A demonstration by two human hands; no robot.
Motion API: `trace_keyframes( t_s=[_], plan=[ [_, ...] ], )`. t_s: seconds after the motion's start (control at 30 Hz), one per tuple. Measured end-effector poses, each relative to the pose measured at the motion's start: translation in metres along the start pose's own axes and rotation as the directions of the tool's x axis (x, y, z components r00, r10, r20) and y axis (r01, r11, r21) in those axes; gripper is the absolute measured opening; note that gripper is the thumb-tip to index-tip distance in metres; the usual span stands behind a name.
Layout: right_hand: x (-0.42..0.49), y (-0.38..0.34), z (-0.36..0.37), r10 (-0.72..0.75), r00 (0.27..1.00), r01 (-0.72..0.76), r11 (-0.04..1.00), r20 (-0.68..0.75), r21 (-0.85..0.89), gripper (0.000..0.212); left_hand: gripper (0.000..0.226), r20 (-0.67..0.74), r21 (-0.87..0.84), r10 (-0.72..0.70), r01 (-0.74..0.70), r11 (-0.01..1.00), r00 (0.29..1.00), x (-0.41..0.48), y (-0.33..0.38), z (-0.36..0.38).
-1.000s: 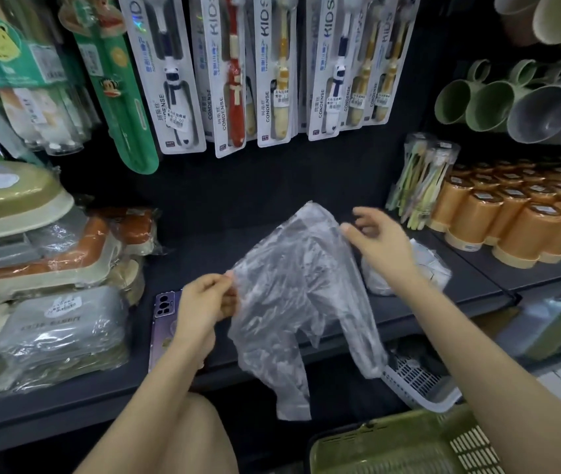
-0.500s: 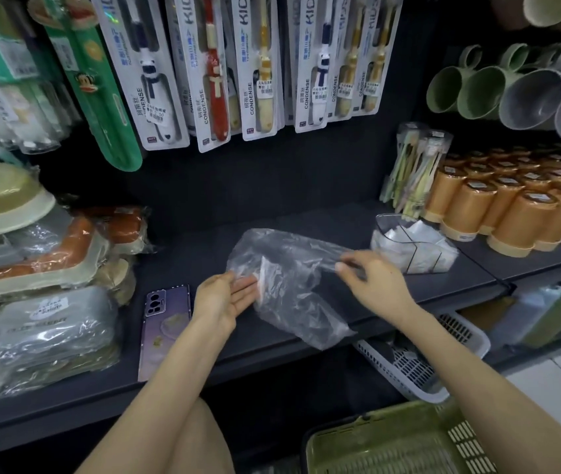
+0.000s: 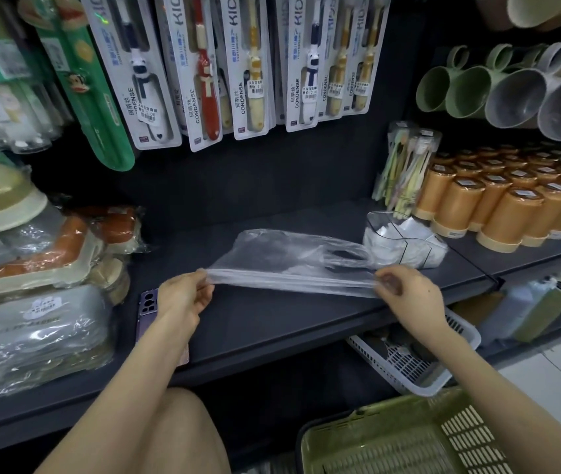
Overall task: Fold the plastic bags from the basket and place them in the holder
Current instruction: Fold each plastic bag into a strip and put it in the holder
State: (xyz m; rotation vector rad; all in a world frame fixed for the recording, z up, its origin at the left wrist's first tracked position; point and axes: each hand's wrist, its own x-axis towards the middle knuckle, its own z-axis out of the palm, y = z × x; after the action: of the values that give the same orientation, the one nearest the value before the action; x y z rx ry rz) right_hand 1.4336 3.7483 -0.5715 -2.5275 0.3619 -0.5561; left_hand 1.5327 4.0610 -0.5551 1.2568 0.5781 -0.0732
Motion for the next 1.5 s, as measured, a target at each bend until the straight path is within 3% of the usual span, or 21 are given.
trace_keyframes(
  t_s=[0.1,0.17,0.27,0.3,0.37,0.43,0.47,0.5,0.6,0.7,0.73,0.8,0.87,0.93,0.97,1.07,1.13,1.2,1.27,1.33,1.5],
  plan=[
    [-0.004,0.008,-0.005,0.091,0.995,-0.097,0.984,0.052,0.147,0.022,0.019,0.017,0.142,0.045,-0.047,0.989,0.999,0.000,-0.008,-0.005],
    [-0.011,0.008,-0.004,0.184,0.973,-0.219,0.924,0.136,0.314,0.027,0.013,0.020,0.268,0.138,-0.139,0.953,0.990,0.000,-0.018,-0.009],
    [-0.019,0.008,-0.006,0.290,0.887,-0.456,0.667,0.358,0.590,0.036,0.023,0.113,0.511,0.273,-0.292,0.808,0.955,-0.001,-0.029,-0.018],
    [-0.021,0.008,-0.008,0.304,0.850,-0.525,0.555,0.431,0.645,0.041,0.032,0.172,0.628,0.294,-0.335,0.703,0.940,-0.003,-0.032,-0.021],
    [-0.024,0.011,-0.012,0.316,0.806,-0.592,0.442,0.501,0.674,0.051,0.040,0.283,0.871,0.455,-0.425,0.246,0.844,-0.006,-0.036,-0.026],
    [-0.025,0.015,-0.015,0.330,0.789,-0.614,0.400,0.518,0.681,0.052,0.028,0.513,0.817,0.638,-0.556,-0.156,0.575,-0.014,-0.038,-0.025],
    [-0.026,0.015,-0.015,0.347,0.787,-0.615,0.381,0.510,0.690,0.046,0.028,0.611,0.740,0.645,-0.621,-0.258,0.460,-0.018,-0.038,-0.023],
    [-0.026,0.014,-0.015,0.379,0.787,-0.611,0.373,0.486,0.698,0.035,0.033,0.695,0.653,0.604,-0.693,-0.305,0.390,-0.021,-0.037,-0.019],
    [-0.026,0.008,-0.012,0.478,0.789,-0.601,0.472,0.385,0.645,0.017,0.032,0.830,0.534,0.328,-0.813,-0.233,0.451,-0.022,-0.048,-0.019],
    [-0.026,0.016,-0.009,0.478,0.813,-0.582,0.650,0.333,0.488,0.019,0.025,0.858,0.499,0.275,-0.833,-0.240,0.435,-0.026,-0.054,-0.030],
    [-0.026,0.019,-0.010,0.466,0.827,-0.561,0.726,0.315,0.397,0.020,0.024,0.858,0.498,0.270,-0.838,-0.222,0.438,-0.031,-0.050,-0.033],
    [-0.024,0.019,-0.012,0.415,0.885,-0.436,0.898,0.211,0.058,0.022,0.021,0.850,0.516,0.220,-0.841,-0.163,0.479,-0.032,-0.039,-0.039],
    [-0.020,0.008,-0.011,0.256,0.966,-0.256,0.945,-0.028,-0.203,0.021,0.016,0.823,0.551,0.207,-0.832,-0.066,0.529,-0.031,-0.026,-0.039],
    [-0.012,-0.015,-0.003,-0.015,0.983,-0.018,0.983,-0.184,-0.181,0.017,0.013,0.766,0.589,0.321,-0.808,0.001,0.558,-0.026,-0.014,-0.032],
    [-0.004,-0.028,0.002,-0.101,0.976,0.072,0.986,-0.193,-0.153,0.018,0.013,0.706,0.623,0.404,-0.781,0.035,0.581,-0.021,-0.008,-0.025],
    [0.032,-0.044,0.026,-0.114,0.993,0.115,0.991,0.027,-0.066,0.038,0.020,0.444,0.762,0.505,-0.609,0.222,0.740,0.004,0.010,0.001],
    [0.056,-0.039,0.040,-0.036,0.981,0.055,0.994,0.192,-0.091,0.052,0.026,0.280,0.807,0.385,-0.433,0.401,0.879,0.032,0.019,0.017],
    [0.072,-0.031,0.050,-0.001,0.968,0.031,0.993,0.252,-0.115,0.054,0.029,0.163,0.753,0.208,-0.258,0.606,0.964,0.058,0.022,0.030],
    [0.083,-0.022,0.053,0.004,0.964,0.009,0.999,0.266,-0.047,0.037,0.027,0.107,0.668,0.109,-0.152,0.728,0.988,0.074,0.023,0.041],
    [0.089,-0.015,0.052,-0.017,0.954,0.003,0.999,0.299,0.045,0.016,0.029,0.108,0.670,0.072,-0.126,0.732,0.992,0.079,0.023,0.051],
    [0.095,-0.005,0.040,-0.026,0.905,-0.159,0.906,0.425,0.393,0.016,0.029,0.167,0.632,-0.019,-0.092,0.769,0.986,0.083,0.022,0.064]
  ],
)
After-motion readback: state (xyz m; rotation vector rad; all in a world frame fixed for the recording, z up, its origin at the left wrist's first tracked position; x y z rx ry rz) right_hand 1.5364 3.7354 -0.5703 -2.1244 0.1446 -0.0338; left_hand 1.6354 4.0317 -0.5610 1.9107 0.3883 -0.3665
